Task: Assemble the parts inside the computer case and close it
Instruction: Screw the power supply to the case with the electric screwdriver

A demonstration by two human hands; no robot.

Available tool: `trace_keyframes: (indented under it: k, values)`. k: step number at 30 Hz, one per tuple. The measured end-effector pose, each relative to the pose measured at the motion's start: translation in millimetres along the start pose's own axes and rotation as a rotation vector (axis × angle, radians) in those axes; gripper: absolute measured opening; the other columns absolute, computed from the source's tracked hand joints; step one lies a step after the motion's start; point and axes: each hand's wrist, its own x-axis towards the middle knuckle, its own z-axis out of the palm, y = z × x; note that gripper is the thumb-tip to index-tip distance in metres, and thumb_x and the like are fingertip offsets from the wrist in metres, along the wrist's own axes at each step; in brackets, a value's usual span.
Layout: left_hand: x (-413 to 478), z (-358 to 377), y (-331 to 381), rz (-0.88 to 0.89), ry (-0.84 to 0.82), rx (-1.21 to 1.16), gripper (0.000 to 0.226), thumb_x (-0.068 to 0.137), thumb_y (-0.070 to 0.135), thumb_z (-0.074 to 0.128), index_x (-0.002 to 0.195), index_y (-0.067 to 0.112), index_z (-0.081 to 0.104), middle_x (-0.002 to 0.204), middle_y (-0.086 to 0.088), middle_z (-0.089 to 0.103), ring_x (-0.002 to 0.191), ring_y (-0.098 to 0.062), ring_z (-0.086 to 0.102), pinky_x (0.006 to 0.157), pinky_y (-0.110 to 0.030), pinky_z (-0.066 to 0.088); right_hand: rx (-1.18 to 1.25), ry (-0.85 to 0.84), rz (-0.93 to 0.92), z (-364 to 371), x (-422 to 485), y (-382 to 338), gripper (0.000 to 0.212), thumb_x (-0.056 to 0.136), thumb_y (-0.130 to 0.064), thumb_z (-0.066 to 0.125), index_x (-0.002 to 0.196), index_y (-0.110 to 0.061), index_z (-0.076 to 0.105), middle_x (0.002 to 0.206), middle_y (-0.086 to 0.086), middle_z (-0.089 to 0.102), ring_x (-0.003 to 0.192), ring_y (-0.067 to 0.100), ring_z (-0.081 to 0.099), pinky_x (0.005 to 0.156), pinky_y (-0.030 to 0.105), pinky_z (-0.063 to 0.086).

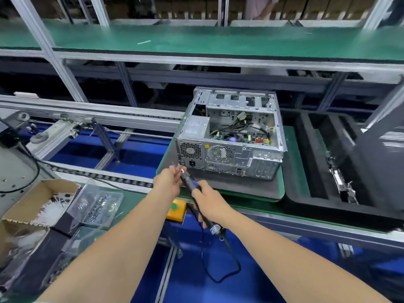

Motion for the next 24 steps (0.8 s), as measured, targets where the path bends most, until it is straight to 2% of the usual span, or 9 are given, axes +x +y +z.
trace_keyframes:
  k: [2,4,8,10,14,16,18,21,24]
  values:
    - [-6.0,3.8,2.3,0.000,-0.041,0.016,0.032,0.110,0.011,0.035,0.089,0.001,0.058,0.131,-0.020,0.064,0.125,-0.027,0.058,0.097,-0.033,0.047,0.006,-0.030,-0.008,-8.1,-7.5,10.2,0.029,0.102,-0.036,0.038,0.128,-0.026,0.041,0.083,0.020,0.068,0.055,0.038,0.069,0.044,0.038,0.056]
    - [-15.1,6.4,4.2,-0.019,-0.100,0.031,0.032,0.111,0.014,0.034,0.094,-0.003,0.057,0.141,-0.023,0.055,0.131,-0.032,0.054,0.101,-0.035,0.044,0.011,-0.035,-0.015,-14.1,-13.2,18.5,0.029,0.100,-0.038,0.038,0.126,-0.026,0.041,0.084,0.021,0.068,0.057,0.042,0.068,0.041,0.037,0.055]
    - [-36.1,17.9,-0.2,-0.005,-0.113,0.110,0.039,0.111,0.011,0.033,0.138,-0.014,0.045,0.139,-0.027,0.055,0.133,-0.034,0.050,0.113,-0.036,0.036,0.045,-0.034,-0.038,-20.1,-19.2,27.4,0.029,0.099,-0.039,0.039,0.125,-0.026,0.041,0.090,0.024,0.065,0.053,0.033,0.066,0.042,0.039,0.056]
    - [-49.4,26.1,-3.8,0.007,-0.084,0.156,0.041,0.111,0.011,0.032,0.144,-0.014,0.039,0.147,-0.025,0.049,0.140,-0.033,0.046,0.117,-0.035,0.031,0.061,-0.036,-0.056,-25.6,-23.3,32.4,0.027,0.101,-0.037,0.039,0.125,-0.025,0.041,0.095,0.024,0.065,0.050,0.026,0.064,0.041,0.035,0.054]
    - [-62.9,37.5,-6.0,0.002,-0.096,0.169,0.040,0.111,0.012,0.031,0.142,-0.011,0.042,0.141,-0.023,0.053,0.130,-0.031,0.052,0.117,-0.034,0.031,0.058,-0.040,-0.095,-34.3,-28.7,39.1,0.025,0.103,-0.036,0.039,0.125,-0.025,0.042,0.081,0.012,0.061,0.042,0.017,0.060,0.039,0.029,0.049]
    - [-67.1,42.9,-7.5,0.001,-0.125,0.174,0.036,0.111,0.012,0.031,0.138,-0.006,0.046,0.130,-0.020,0.061,0.114,-0.028,0.060,0.117,-0.034,0.032,0.060,-0.042,-0.101,-37.3,-30.4,41.5,0.026,0.103,-0.036,0.039,0.126,-0.025,0.041,0.081,0.012,0.061,0.042,0.016,0.060,0.039,0.029,0.049]
    - [-66.3,44.8,-9.0,0.006,-0.131,0.173,0.035,0.111,0.012,0.032,0.137,-0.005,0.047,0.120,-0.018,0.064,0.108,-0.027,0.062,0.115,-0.035,0.034,0.067,-0.040,-0.105,-39.3,-31.4,43.8,0.025,0.103,-0.037,0.040,0.125,-0.026,0.042,0.089,0.018,0.063,0.045,0.017,0.061,0.040,0.030,0.050]
    - [-57.3,38.9,-13.1,0.020,-0.142,0.165,0.031,0.110,0.006,0.035,0.133,-0.008,0.050,0.140,-0.022,0.057,0.130,-0.033,0.055,0.106,-0.036,0.043,0.083,-0.042,-0.105,-41.8,-33.2,47.5,0.025,0.102,-0.038,0.041,0.124,-0.027,0.043,0.099,0.024,0.066,0.047,0.019,0.061,0.041,0.031,0.052]
    - [-45.5,24.8,-16.4,0.120,-0.020,0.285,0.021,0.099,-0.009,0.044,0.100,-0.001,0.063,0.123,-0.021,0.068,0.104,-0.030,0.071,0.077,-0.032,0.059,0.112,-0.049,-0.096,-43.8,-34.5,51.5,0.025,0.101,-0.038,0.041,0.123,-0.027,0.044,0.101,0.026,0.066,0.049,0.021,0.062,0.042,0.033,0.053]
